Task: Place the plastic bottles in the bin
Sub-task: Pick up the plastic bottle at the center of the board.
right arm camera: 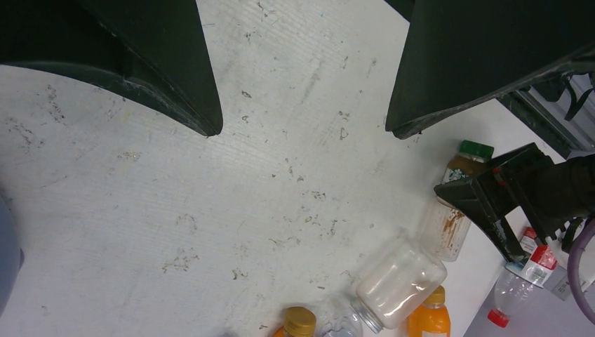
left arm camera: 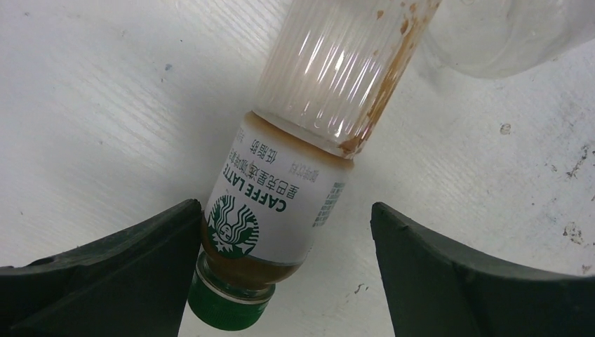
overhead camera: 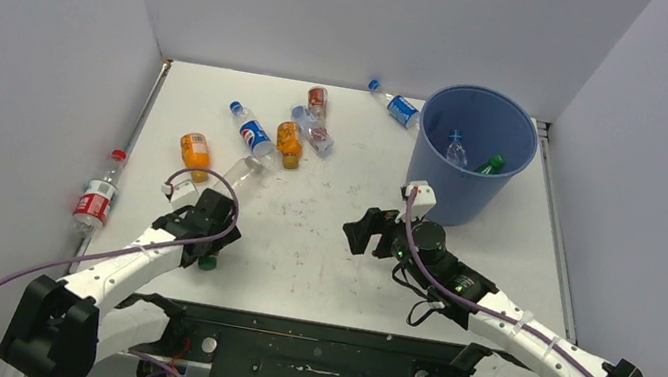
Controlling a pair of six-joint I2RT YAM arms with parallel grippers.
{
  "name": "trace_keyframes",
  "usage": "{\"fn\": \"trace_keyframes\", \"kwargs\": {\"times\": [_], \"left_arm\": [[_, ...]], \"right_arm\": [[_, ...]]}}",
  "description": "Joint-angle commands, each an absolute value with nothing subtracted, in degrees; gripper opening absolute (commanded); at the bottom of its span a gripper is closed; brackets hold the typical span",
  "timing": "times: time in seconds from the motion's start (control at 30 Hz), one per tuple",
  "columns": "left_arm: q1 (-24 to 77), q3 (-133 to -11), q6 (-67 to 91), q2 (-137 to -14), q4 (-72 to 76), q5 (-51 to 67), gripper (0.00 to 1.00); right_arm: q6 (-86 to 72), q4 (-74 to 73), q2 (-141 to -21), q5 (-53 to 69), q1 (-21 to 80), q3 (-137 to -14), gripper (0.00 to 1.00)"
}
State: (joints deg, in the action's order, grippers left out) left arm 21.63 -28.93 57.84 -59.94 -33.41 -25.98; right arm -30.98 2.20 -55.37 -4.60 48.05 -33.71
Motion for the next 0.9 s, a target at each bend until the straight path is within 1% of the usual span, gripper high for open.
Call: {"fn": "trace_keyframes", "kwargs": {"times": [0.0,0.1,0.47,0.57,0.73,0.87], "left_arm": [[21.4,-28.1,58.8,-60.5,-28.2,-24.0,0.85],[21.4,-27.0,59.1,-60.4,-27.4,-23.8,0.8],[21.4,-24.2,60.1,-57.3,-25.7,-23.0,0.5],[21.8,-24.2,60.3,-55.3,-26.5,-22.4,0.43],[22.8,-25.0,61.6,-48.1,-30.9,-20.9,0.36],[24.7,-29.3,60.1,-36.9,-37.2,-20.6,0.34]], "right_arm": [[-31.6,4.7,-53.9,-4.6,48.4,-34.2,0.9],[-31.5,4.5,-53.6,-4.7,48.4,-34.3,0.9],[-32.5,4.1,-50.8,-5.2,48.5,-32.1,0.9],[-32.4,3.7,-50.3,-4.7,48.5,-32.1,0.9],[-31.7,3.6,-50.0,-3.4,48.6,-32.5,0.9],[-30.6,4.2,-49.7,-0.5,49.1,-33.0,0.9]]}}
